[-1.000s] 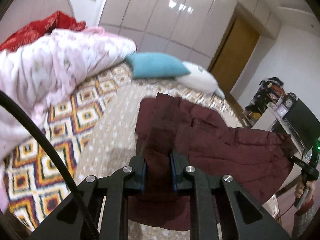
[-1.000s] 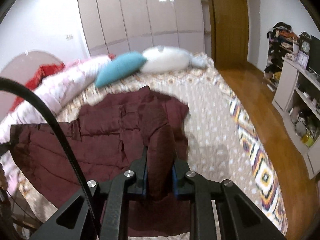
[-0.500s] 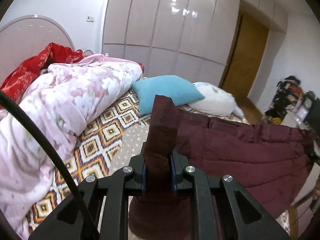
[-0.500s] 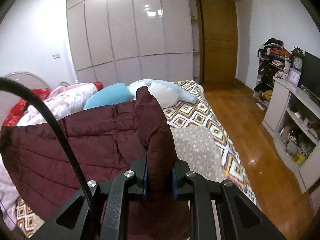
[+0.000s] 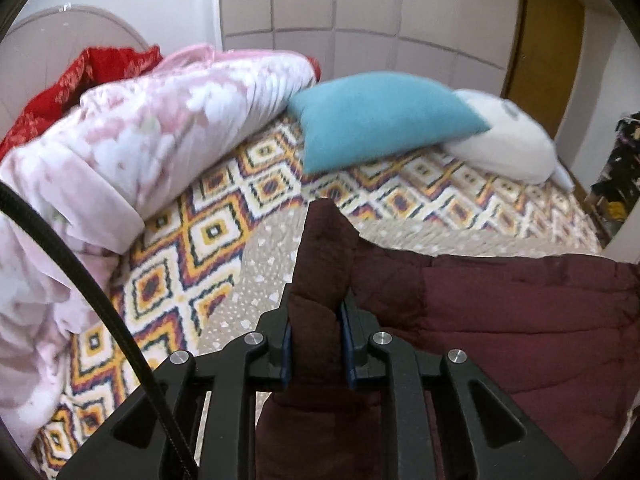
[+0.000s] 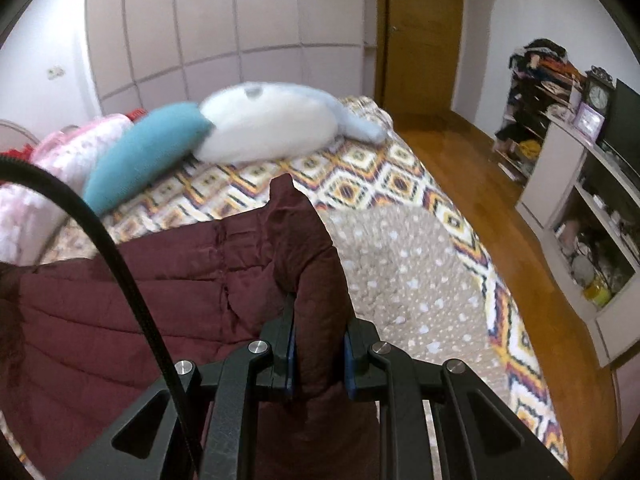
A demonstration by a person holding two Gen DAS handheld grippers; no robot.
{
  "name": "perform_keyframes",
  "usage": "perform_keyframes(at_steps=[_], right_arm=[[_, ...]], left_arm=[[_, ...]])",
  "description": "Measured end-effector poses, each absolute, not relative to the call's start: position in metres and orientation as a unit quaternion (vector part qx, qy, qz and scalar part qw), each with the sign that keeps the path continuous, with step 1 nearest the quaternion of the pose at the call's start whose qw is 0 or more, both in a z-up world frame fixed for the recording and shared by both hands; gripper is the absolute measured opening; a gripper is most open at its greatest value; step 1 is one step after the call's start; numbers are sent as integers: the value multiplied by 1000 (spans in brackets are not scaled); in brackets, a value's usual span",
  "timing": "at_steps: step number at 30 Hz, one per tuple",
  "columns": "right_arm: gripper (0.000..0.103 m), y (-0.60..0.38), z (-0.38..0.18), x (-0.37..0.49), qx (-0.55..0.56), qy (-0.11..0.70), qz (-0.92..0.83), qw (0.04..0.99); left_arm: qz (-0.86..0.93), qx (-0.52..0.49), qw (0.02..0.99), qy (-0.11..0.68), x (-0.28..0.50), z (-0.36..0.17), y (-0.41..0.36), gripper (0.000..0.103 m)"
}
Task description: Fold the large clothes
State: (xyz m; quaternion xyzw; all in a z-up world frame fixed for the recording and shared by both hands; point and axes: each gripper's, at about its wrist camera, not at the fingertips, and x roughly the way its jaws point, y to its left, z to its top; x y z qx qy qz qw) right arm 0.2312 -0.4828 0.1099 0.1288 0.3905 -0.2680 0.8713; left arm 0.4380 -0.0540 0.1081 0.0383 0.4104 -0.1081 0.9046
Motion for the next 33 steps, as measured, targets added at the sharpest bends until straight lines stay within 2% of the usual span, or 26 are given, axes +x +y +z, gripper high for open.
perform_keyframes(at_steps=[5, 16, 26, 29, 32, 33], right_arm=[[18, -509, 70, 237, 178, 405, -278, 853], [18, -536, 14, 249, 225, 407, -295, 835], [24, -547, -6, 267, 227, 409, -293, 834], [27, -549, -8, 267, 230, 407, -292, 834], [45, -560, -14, 260, 262, 398, -305, 825], [58, -560, -14, 260, 262, 398, -305, 825]], left_arm=[[-99, 30, 896, 432, 464, 69, -55, 22], [-79, 87, 901, 417, 494, 44, -104, 26], [-56, 51, 891, 447, 521, 2, -94, 28], [-50, 40, 891, 450, 523, -2, -89, 34], [-40, 27, 890, 453, 522, -2, -82, 47], [-37, 17, 890, 454, 521, -2, -77, 52]])
